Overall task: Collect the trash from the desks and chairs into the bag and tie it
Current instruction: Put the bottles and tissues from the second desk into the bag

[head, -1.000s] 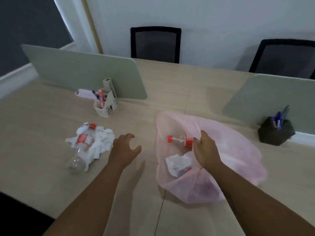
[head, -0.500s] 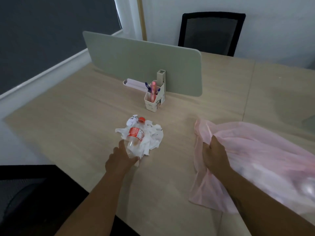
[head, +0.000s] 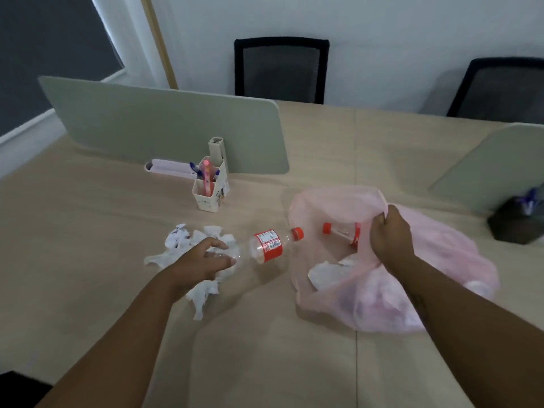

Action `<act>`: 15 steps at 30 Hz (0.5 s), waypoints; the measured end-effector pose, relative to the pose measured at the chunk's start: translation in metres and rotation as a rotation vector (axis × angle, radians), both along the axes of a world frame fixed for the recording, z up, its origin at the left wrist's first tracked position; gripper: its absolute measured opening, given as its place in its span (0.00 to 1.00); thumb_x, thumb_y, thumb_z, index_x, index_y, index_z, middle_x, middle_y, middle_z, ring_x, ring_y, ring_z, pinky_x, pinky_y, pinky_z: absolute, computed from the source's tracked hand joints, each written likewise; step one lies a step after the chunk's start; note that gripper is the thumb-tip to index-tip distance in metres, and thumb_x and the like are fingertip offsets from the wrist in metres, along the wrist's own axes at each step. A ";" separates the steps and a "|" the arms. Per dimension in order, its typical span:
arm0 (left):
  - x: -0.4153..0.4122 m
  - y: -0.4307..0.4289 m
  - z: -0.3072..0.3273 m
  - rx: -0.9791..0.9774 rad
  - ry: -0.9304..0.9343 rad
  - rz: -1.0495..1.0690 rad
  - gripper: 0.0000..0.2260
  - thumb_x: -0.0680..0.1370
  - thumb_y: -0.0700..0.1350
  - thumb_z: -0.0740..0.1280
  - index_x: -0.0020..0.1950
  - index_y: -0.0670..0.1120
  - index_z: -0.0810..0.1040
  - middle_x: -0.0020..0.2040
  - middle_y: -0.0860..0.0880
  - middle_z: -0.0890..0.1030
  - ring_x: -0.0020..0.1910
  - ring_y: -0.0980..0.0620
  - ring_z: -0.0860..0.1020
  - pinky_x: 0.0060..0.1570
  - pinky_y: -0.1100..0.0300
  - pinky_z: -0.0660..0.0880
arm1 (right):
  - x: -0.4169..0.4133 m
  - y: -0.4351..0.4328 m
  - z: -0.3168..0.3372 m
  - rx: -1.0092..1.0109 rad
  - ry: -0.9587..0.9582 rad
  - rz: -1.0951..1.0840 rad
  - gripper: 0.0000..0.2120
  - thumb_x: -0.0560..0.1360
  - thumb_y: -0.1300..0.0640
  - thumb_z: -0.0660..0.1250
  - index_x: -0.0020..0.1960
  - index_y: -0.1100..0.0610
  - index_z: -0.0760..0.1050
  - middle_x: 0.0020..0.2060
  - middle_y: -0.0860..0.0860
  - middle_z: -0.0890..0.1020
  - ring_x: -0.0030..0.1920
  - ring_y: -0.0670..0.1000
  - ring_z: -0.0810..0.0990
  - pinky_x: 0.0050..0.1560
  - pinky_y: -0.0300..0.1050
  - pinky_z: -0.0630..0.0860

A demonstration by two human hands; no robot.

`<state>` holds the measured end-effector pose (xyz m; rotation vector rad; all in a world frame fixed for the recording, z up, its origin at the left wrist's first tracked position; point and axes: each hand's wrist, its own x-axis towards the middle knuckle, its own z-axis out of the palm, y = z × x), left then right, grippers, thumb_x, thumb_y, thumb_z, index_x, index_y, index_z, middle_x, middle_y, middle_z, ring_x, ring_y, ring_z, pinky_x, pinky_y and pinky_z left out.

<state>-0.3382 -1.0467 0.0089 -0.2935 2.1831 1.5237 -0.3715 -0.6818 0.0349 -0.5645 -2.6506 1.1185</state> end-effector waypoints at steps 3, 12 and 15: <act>-0.020 0.041 -0.007 0.072 0.004 -0.101 0.19 0.71 0.51 0.77 0.60 0.52 0.78 0.52 0.46 0.82 0.44 0.52 0.80 0.50 0.53 0.77 | 0.012 0.018 0.007 0.001 -0.003 -0.064 0.11 0.81 0.58 0.52 0.53 0.63 0.70 0.45 0.58 0.75 0.44 0.58 0.73 0.46 0.50 0.71; -0.064 0.179 -0.032 0.219 0.006 -0.291 0.20 0.72 0.43 0.76 0.63 0.47 0.75 0.53 0.46 0.80 0.41 0.55 0.79 0.38 0.64 0.77 | 0.053 0.057 0.010 0.018 -0.049 -0.132 0.09 0.80 0.58 0.53 0.50 0.61 0.69 0.44 0.57 0.79 0.44 0.60 0.76 0.46 0.52 0.74; -0.074 0.204 -0.042 0.213 0.035 -0.336 0.21 0.72 0.48 0.76 0.63 0.51 0.76 0.59 0.49 0.80 0.53 0.53 0.81 0.51 0.58 0.80 | 0.059 0.071 0.012 0.021 -0.069 -0.153 0.09 0.80 0.58 0.53 0.51 0.61 0.70 0.44 0.57 0.79 0.45 0.59 0.77 0.48 0.53 0.74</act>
